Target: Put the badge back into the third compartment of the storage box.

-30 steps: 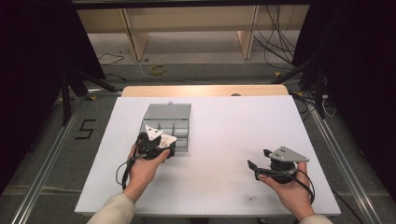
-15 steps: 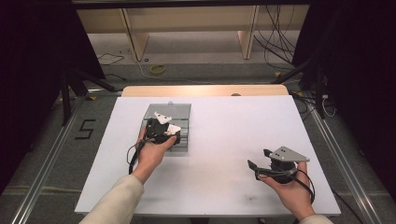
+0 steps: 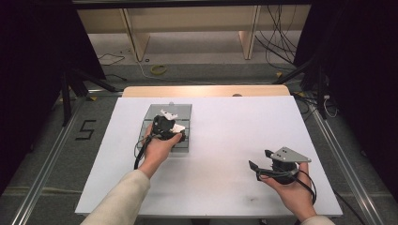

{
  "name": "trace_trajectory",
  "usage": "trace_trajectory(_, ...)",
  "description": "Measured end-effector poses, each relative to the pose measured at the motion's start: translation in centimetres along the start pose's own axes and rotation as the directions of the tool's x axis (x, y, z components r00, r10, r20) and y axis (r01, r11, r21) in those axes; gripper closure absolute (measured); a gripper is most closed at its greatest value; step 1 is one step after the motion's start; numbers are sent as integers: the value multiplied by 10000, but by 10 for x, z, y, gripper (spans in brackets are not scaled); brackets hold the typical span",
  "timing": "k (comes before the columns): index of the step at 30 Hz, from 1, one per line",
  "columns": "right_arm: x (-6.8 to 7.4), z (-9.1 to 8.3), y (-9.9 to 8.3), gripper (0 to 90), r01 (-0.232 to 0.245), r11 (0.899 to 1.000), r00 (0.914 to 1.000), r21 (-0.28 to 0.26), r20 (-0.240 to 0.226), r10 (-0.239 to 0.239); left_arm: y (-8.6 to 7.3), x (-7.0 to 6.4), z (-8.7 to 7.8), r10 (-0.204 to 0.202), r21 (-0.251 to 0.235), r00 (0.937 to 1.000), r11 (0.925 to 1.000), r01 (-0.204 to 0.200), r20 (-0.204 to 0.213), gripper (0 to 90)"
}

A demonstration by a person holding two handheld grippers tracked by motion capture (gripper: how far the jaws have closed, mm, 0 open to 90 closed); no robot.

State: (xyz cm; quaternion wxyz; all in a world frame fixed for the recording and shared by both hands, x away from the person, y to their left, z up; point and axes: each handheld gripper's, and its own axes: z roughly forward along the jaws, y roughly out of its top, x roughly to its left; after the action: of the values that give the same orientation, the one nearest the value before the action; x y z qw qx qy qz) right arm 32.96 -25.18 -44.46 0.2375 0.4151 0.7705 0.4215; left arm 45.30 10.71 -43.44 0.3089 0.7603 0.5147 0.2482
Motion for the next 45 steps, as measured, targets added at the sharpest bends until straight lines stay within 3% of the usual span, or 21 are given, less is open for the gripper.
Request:
trace_trajectory(20,0,0,0,281,-36,10000,10000,-8,-25,36,9,-1,20,-105,570,9999,9983,100,82,330)
trace_trajectory(45,0,0,0,279,-3,10000,10000,-15,-43,3,14,-3,30,-274,792,9996,9965,269,56,330)
